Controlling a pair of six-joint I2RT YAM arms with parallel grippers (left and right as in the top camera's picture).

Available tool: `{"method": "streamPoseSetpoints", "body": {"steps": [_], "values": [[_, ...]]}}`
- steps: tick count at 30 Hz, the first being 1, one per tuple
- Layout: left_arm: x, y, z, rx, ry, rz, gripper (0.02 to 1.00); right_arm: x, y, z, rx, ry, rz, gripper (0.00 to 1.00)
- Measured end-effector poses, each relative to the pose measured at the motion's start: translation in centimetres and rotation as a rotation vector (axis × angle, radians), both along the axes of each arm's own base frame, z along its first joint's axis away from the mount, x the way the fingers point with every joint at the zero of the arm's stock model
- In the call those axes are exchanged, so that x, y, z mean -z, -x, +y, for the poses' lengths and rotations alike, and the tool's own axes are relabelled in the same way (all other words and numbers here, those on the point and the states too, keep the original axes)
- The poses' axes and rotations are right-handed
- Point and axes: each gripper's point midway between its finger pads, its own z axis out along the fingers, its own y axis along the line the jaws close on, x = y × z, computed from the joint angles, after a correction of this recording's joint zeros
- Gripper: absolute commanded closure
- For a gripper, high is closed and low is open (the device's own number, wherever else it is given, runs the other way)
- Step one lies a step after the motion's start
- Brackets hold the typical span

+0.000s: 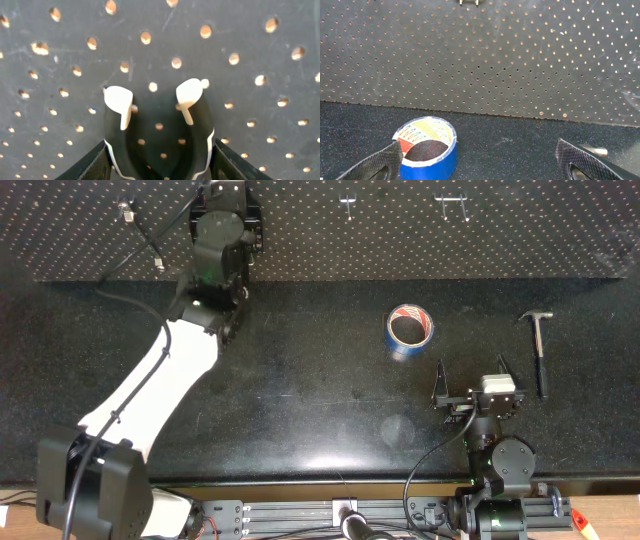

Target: Place Tools Onto Pegboard

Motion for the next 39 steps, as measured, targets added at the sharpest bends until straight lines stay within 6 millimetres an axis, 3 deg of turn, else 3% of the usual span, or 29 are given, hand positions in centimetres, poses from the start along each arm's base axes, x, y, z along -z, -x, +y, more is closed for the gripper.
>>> {"method": "streamPoseSetpoints", "body": {"steps": [6,14,16,21,25,26,31,39], "values": [[3.7,0.9,0.2,-0.005,0.009,0.059,0.989,0.0,0.0,0.0,0.0,0.0,0.0,0.012],[5.7,1.6,-0.2,0.003,0.01,0.139,0.98,0.0,0.0,0.0,0.0,0.0,0.0,0.012],[6.1,1.7,-0.2,0.005,0.01,0.155,0.833,0.0,0.0,0.0,0.0,0.0,0.0,0.012],[6.8,2.0,-0.1,0.004,0.011,0.185,0.667,0.0,0.0,0.0,0.0,0.0,0.0,0.009],[7.0,2.1,-0.1,0.003,0.011,0.192,0.413,0.0,0.0,0.0,0.0,0.0,0.0,0.012],[7.0,2.1,-0.1,0.003,0.011,0.191,0.305,0.0,0.0,0.0,0.0,0.0,0.0,0.009],[6.9,2.0,-0.2,0.002,0.027,0.186,0.027,0.0,0.0,0.0,0.0,0.0,0.0,0.012],[6.0,2.1,-0.1,0.003,0.036,0.165,0.023,0.0,0.0,0.0,0.0,0.0,0.0,0.012]]}}
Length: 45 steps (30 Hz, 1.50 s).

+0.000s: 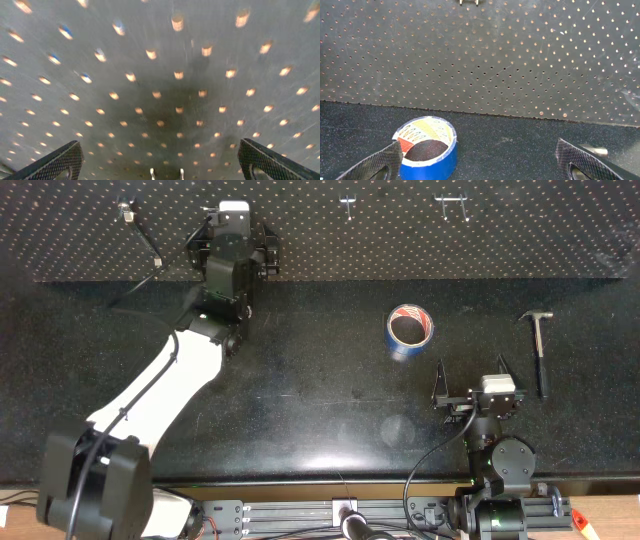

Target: Place Tools Onto Pegboard

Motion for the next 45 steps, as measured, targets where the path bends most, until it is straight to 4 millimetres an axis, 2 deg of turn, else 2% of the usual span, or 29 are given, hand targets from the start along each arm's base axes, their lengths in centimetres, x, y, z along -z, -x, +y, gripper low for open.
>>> {"method": "streamPoseSetpoints", "body": {"steps": [4,7,11,14,18,19,21,22,23,27,31,35,45], "values": [[-4.0,1.0,0.4,0.0,0.027,-0.078,0.023,0.0,0.0,0.0,0.0,0.0,0.0,0.012],[-7.1,2.9,1.1,-0.001,0.038,-0.108,0.023,0.0,0.0,0.0,0.0,0.0,0.0,0.009],[-8.7,6.8,3.4,-0.009,0.024,-0.045,0.023,0.0,0.0,0.0,0.0,0.0,0.0,0.009],[-10.5,9.0,5.0,0.014,0.057,-0.048,0.023,0.0,0.0,0.0,0.0,0.0,0.0,0.012],[-13.8,12.0,7.2,0.035,0.114,-0.169,0.023,0.0,0.0,0.0,0.0,0.0,0.0,0.009],[-14.4,13.3,7.8,0.036,0.125,-0.223,0.023,0.0,0.0,0.0,0.0,0.0,0.0,0.012],[-14.9,14.1,8.3,0.036,0.133,-0.281,0.023,0.0,0.0,0.0,0.0,0.0,0.0,0.009],[-15.5,15.1,8.9,0.039,0.143,-0.388,0.025,0.0,0.0,0.0,0.0,0.0,-0.001,0.009],[-15.5,15.7,9.2,0.04,0.146,-0.423,0.023,0.0,0.0,0.0,0.0,0.0,0.0,0.012],[-12.2,18.7,11.2,0.023,0.133,-0.517,0.023,0.0,0.0,0.0,0.0,0.0,0.001,0.012],[-11.0,19.6,11.7,0.021,0.125,-0.523,0.023,0.0,0.0,0.0,0.0,0.0,0.001,0.012],[-11.1,20.7,12.0,0.017,0.118,-0.561,0.02,0.0,0.0,0.0,0.0,0.0,0.001,0.012],[-7.7,22.8,11.8,0.022,0.11,-0.628,0.023,0.0,0.0,0.0,0.0,0.0,0.001,0.012]]}}
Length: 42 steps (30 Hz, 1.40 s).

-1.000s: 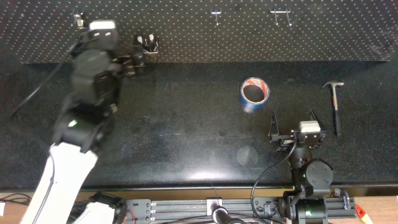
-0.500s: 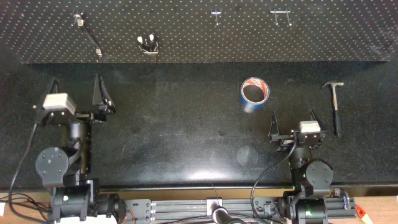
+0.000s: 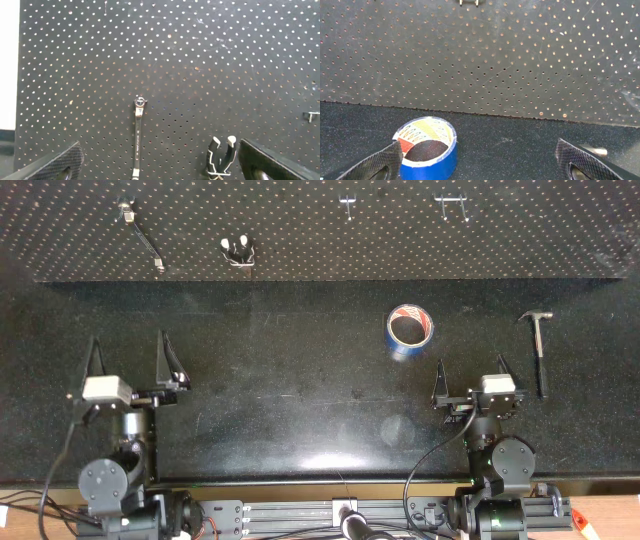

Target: Place Tools Onto Pegboard

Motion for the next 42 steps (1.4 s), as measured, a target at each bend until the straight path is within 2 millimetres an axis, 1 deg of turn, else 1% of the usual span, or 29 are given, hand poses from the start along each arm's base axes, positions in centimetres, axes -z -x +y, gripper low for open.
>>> {"method": "streamPoseSetpoints", "body": {"steps": [6,12,17,21,23,27,31,42], "values": [[1.2,0.9,-0.1,0.002,-0.005,-0.038,0.023,0.0,0.0,0.0,0.0,0.0,0.0,0.012],[2.1,1.3,-0.2,0.002,-0.006,-0.054,0.023,0.0,0.0,0.0,0.0,0.0,0.0,0.012],[5.3,0.8,-0.3,0.009,0.005,0.056,0.025,0.0,0.0,0.0,0.0,0.0,0.0,0.009],[9.0,0.3,-1.0,0.035,0.017,0.2,0.023,0.0,0.0,0.0,0.0,0.0,0.0,0.012],[9.9,0.2,-1.2,0.041,0.019,0.237,0.023,0.0,0.0,0.0,0.0,0.0,0.0,0.012],[12.1,0.3,-0.8,0.019,0.027,0.329,0.023,0.0,0.0,0.0,0.0,0.0,0.0,0.012],[12.1,0.4,-0.2,-0.006,0.031,0.327,0.023,0.0,0.0,0.0,0.0,0.0,0.0,0.012],[12.1,0.4,-0.2,-0.008,0.012,0.329,0.023,0.0,0.0,0.0,0.0,0.0,0.0,0.012]]}}
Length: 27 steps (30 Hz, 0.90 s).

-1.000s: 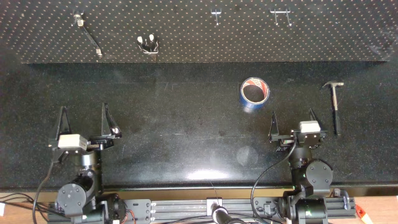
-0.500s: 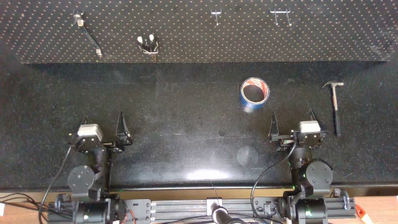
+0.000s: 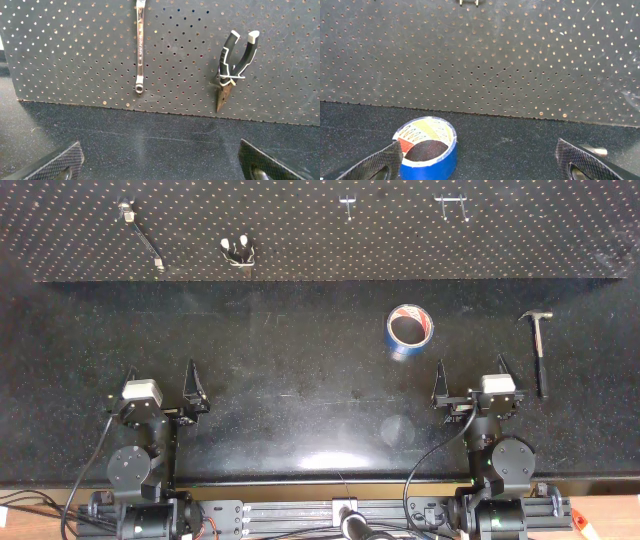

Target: Place Tools Onto Pegboard

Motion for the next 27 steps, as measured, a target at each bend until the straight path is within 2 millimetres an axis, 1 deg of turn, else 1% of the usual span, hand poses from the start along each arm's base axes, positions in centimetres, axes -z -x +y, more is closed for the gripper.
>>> {"method": "streamPoseSetpoints", "body": {"steps": [14,22,27], "values": [[0.0,0.0,-0.1,0.005,0.0,0.0,0.023,0.0,0.0,0.0,0.0,0.0,0.0,0.012],[0.0,0.0,-2.9,0.116,0.0,0.0,0.023,0.0,0.0,0.0,0.0,0.0,0.0,0.012],[0.0,0.0,-3.1,0.126,0.0,0.0,0.023,0.0,0.0,0.0,0.0,0.0,0.0,0.012]]}}
